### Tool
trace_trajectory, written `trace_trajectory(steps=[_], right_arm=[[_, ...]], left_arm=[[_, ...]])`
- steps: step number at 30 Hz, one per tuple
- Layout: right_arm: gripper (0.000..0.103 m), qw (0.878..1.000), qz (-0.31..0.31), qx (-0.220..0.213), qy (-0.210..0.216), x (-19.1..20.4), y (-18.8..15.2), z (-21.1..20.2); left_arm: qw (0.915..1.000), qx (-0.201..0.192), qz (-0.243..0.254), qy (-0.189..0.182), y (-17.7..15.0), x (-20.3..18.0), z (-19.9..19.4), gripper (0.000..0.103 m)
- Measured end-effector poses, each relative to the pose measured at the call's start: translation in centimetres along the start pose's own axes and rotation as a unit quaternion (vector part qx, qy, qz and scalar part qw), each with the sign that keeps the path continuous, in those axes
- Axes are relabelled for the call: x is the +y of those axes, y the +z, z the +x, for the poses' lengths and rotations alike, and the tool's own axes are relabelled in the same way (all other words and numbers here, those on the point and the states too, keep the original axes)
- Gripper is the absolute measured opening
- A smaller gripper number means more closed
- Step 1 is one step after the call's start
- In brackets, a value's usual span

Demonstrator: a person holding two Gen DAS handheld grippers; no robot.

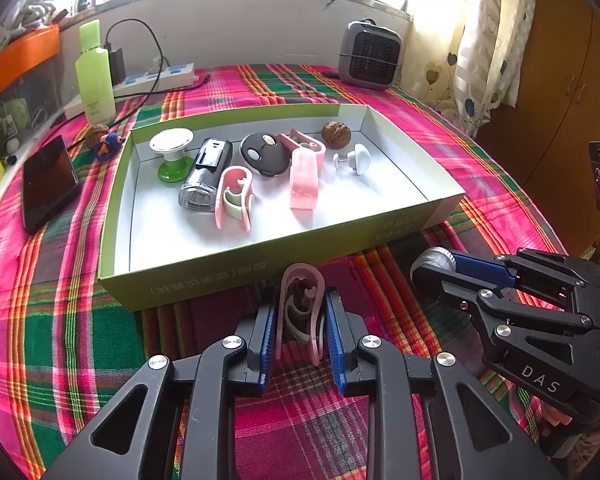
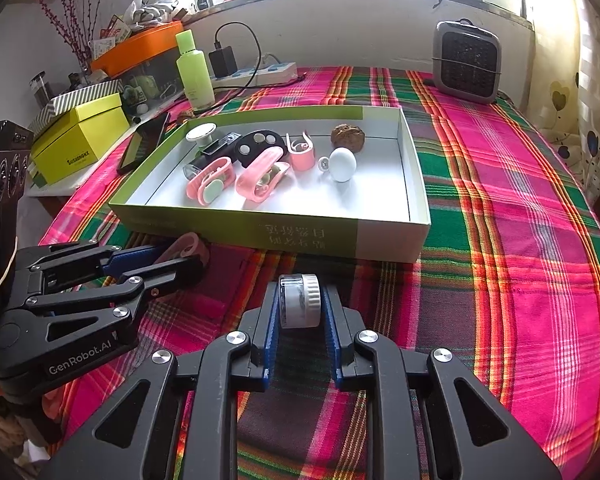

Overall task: Organize objects
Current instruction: 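Carry the pink hook clip in the left gripper while the right gripper carries the cap toward the tray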

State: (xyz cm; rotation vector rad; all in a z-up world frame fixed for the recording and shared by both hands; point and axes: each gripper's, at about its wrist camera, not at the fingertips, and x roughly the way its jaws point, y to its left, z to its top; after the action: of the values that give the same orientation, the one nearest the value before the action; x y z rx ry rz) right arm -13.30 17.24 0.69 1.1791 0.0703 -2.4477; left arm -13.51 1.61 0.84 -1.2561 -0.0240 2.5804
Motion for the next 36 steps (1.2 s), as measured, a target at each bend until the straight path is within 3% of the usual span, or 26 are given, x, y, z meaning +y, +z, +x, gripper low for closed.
trace_trajectory(steps=[23,36], right_arm=[[0.02,1.0,-0.002,-0.004,0.006,0.4,-0.2,-0.4],[0.02,1.0,-0.004,-0.027,0.008,0.5,0.8,-1.8]], left_arm=[[0.9999,0.002,-0.01,-0.004,-0.7,0.0,-0.4,0.021],[0.9997,-0.016,-0.017,-0.008,0.4,0.0,-1.6,0.021]])
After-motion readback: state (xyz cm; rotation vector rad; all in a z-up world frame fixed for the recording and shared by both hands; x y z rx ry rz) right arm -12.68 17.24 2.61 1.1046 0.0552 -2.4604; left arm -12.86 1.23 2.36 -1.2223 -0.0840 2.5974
